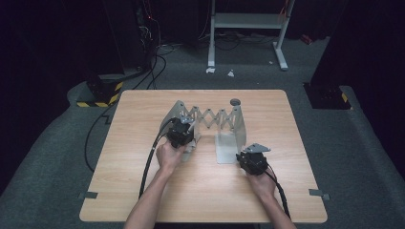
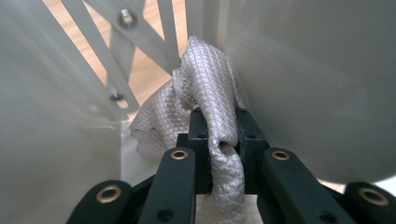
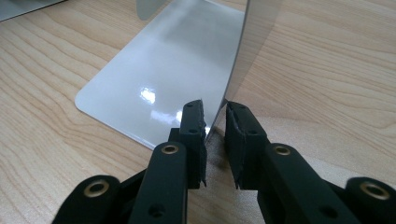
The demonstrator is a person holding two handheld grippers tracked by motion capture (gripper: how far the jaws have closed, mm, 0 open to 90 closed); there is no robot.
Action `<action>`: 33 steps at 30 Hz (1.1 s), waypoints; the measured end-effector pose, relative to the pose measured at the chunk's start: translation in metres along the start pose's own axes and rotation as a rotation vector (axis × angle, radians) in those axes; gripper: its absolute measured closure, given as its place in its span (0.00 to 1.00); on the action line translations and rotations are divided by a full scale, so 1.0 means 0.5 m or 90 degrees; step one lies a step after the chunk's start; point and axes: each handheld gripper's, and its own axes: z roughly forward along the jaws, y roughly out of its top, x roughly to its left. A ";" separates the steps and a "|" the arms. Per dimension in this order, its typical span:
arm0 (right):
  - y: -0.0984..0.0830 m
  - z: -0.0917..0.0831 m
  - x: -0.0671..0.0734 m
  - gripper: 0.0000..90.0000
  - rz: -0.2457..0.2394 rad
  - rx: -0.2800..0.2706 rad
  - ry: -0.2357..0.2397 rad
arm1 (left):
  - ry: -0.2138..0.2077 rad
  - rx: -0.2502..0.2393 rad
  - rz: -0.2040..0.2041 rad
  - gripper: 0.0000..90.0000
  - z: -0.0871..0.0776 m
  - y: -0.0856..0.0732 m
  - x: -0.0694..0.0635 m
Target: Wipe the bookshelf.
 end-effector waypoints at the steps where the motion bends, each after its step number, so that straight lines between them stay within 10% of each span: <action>1: 0.000 0.000 0.000 0.86 0.000 0.000 0.000 | 0.000 0.004 -0.001 0.89 0.004 -0.004 0.000; 12: 0.000 0.000 0.001 0.86 -0.002 -0.001 -0.002 | -0.014 0.027 -0.015 0.89 0.021 -0.052 -0.009; 33: 0.000 0.000 0.000 0.86 0.000 0.000 0.000 | -0.042 -0.015 -0.007 0.88 -0.076 -0.045 -0.047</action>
